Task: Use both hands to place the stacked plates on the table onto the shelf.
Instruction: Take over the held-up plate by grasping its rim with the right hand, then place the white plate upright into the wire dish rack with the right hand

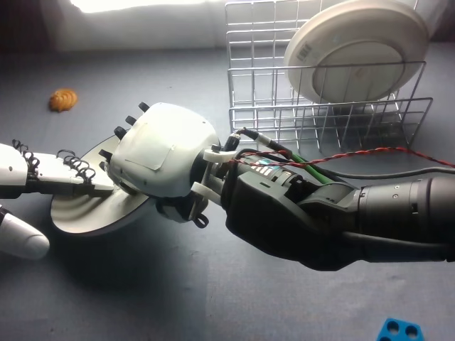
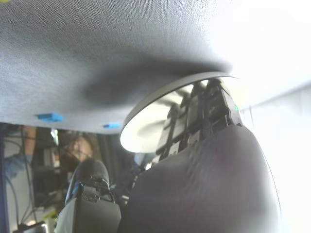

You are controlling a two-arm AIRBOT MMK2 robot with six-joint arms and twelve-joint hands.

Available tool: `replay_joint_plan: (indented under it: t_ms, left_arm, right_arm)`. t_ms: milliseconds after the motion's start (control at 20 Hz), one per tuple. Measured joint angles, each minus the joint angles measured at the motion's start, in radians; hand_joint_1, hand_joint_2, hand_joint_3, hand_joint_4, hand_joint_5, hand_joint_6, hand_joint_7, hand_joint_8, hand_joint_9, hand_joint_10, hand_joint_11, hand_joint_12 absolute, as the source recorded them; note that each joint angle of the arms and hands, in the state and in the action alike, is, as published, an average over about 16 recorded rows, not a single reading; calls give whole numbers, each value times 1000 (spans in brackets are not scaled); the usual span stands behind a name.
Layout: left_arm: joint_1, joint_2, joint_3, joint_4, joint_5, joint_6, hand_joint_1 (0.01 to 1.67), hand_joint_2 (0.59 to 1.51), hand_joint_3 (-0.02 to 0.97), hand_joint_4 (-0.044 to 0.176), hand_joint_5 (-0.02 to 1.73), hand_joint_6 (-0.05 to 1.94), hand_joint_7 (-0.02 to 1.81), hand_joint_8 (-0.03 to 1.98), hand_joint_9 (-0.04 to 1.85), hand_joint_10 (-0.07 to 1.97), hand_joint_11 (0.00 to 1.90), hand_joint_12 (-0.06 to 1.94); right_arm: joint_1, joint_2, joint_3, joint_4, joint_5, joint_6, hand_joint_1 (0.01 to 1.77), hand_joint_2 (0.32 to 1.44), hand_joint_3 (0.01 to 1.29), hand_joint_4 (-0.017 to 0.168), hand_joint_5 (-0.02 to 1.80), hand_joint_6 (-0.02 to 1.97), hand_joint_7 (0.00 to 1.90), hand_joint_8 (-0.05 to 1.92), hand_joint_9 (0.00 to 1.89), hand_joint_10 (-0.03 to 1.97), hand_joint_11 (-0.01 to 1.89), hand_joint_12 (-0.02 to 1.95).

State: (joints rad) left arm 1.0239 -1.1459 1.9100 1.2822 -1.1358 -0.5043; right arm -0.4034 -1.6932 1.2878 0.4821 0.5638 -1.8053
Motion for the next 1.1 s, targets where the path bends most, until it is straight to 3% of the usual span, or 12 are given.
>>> replay_joint_plan:
  t_ms: [500, 1100]
  left_arm:
    - [-135, 10, 28, 89, 11, -21, 15, 1135, 17, -1, 51, 4, 50, 2, 54, 2, 16, 7]
    - [-293, 56, 43, 153, 12, -39, 15, 1135, 17, -4, 64, 20, 69, 8, 57, 7, 25, 24]
  right_arm:
    - [-1, 5, -5, 4, 7, 2, 1304, 915, 13, 0, 935, 656, 1060, 538, 1043, 952, 854, 982]
    - [0, 46, -47, 11, 9, 10, 1305, 916, 14, 4, 935, 691, 1060, 692, 1033, 994, 804, 1042]
